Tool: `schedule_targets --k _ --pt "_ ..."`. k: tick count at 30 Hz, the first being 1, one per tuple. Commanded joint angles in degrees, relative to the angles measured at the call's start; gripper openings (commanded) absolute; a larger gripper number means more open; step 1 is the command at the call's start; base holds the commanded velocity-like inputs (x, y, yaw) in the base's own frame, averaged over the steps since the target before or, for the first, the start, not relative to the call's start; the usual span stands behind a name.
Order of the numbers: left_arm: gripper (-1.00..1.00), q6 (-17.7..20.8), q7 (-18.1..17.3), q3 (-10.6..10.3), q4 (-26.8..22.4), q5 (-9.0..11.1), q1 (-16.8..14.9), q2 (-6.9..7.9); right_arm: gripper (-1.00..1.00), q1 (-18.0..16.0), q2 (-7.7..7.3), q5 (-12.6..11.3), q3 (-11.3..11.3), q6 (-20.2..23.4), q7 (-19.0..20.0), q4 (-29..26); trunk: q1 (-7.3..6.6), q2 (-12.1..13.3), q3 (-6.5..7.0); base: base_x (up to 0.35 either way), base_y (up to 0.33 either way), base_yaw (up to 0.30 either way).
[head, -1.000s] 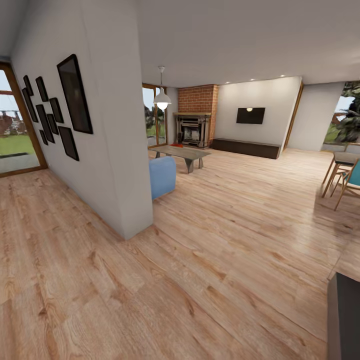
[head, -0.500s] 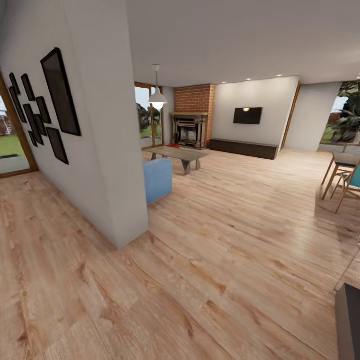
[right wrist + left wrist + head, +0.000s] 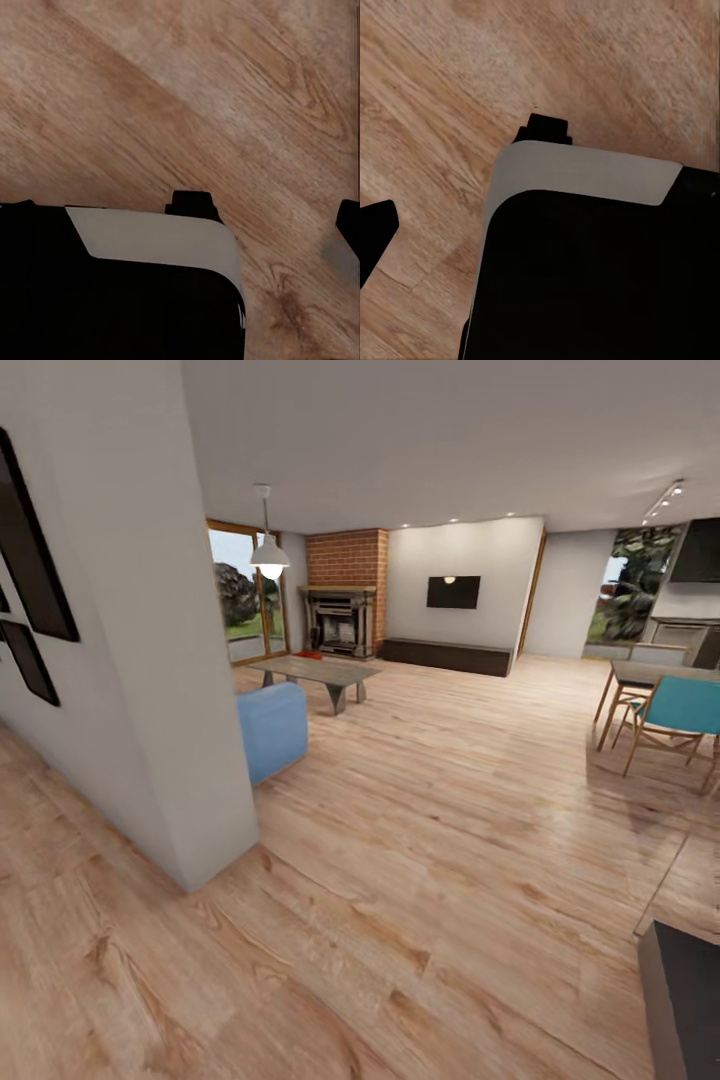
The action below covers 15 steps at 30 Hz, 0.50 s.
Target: Move the two storage containers from the living room to the garage. In the garage, place one container on the floor and stack the other container on top of it (either order is fine).
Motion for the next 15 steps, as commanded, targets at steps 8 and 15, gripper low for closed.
schedule_targets --k 8,15 --pt "1.0 0.19 0.11 0.04 -0.03 0.36 -0.03 0.0 1.0 -0.05 0.05 -0.48 0.48 -0.24 -0.08 0.14 0.03 -0.02 -0.06 0.322 0.0 -0.22" --pt "1.0 0.19 0.11 0.04 -0.03 0.36 -0.04 0.0 1.0 -0.06 0.05 -0.48 0.48 -0.24 -0.08 0.09 0.03 -0.02 -0.06 0.322 0.0 -0.157"
